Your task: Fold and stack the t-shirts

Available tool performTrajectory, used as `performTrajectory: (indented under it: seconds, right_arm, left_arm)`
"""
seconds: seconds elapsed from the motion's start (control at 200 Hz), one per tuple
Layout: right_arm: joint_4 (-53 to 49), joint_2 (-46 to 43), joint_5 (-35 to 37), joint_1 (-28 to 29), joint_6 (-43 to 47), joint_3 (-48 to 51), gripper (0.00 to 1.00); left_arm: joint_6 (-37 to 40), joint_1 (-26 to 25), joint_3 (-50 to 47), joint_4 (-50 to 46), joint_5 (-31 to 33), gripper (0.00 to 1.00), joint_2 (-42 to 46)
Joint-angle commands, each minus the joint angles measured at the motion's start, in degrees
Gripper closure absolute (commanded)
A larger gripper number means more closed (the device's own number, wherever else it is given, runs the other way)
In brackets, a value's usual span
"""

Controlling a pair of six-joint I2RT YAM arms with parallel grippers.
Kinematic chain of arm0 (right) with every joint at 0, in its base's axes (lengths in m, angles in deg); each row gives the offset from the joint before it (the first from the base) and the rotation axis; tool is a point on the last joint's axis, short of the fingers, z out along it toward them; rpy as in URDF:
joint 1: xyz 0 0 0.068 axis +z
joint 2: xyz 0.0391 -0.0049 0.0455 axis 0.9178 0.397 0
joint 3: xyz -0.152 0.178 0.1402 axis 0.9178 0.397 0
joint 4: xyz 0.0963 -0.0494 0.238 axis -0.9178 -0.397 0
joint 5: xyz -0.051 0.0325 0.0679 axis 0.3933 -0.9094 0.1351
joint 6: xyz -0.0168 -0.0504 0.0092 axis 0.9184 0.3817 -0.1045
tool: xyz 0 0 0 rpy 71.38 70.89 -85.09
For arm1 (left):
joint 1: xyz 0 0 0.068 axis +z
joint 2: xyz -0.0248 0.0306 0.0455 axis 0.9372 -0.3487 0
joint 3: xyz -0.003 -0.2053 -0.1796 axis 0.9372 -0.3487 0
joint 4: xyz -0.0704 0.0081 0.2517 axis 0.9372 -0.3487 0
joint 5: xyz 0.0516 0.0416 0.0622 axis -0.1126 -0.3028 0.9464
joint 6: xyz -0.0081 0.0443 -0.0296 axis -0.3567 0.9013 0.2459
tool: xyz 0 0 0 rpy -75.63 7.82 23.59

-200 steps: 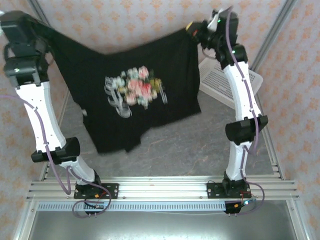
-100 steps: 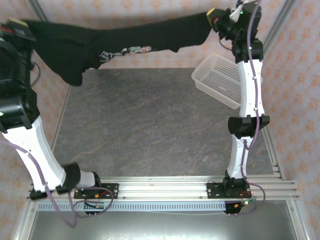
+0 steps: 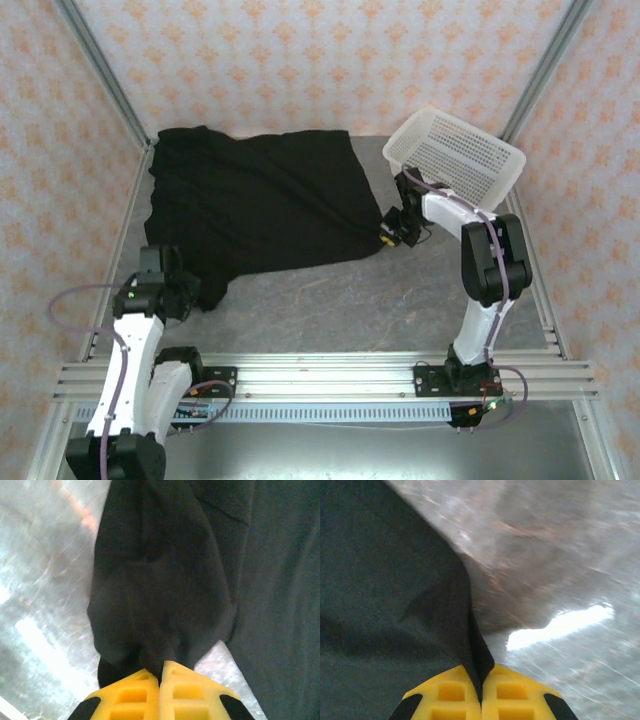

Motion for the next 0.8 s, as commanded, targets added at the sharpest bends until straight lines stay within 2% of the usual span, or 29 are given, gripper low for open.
performTrajectory:
  seconds: [0.0, 0.185, 0.42, 0.62, 0.796]
  right_arm:
    - [-2.62, -6.01, 6.39, -0.1, 0.52, 4.36, 1.0]
    - [-6.66, -15.69, 8.78, -0.01, -2.46, 15.34, 1.0]
    - [-10.29, -25.23, 3.75, 2.99, -6.01, 23.55, 1.0]
    - [-5.39, -20.92, 0.65, 5.15, -5.79, 23.99, 1.0]
    - [-4.15, -12.34, 0.69, 5.46, -2.13, 16.32, 1.0]
  left_arm:
    - [-5.96, -0.69, -2.85, -4.59, -1.24, 1.0, 4.45]
    - [-7.19, -0.79, -2.61, -9.96, -0.47, 1.0, 7.15]
    - [-9.37, -0.85, 0.45, -11.12, 2.81, 1.0, 4.93]
    - [-9.63, -0.81, 3.86, -13.04, 7.72, 1.0, 1.93]
    - [-11.74, -0.87, 8.93, -20.74, 16.71, 1.0, 3.9]
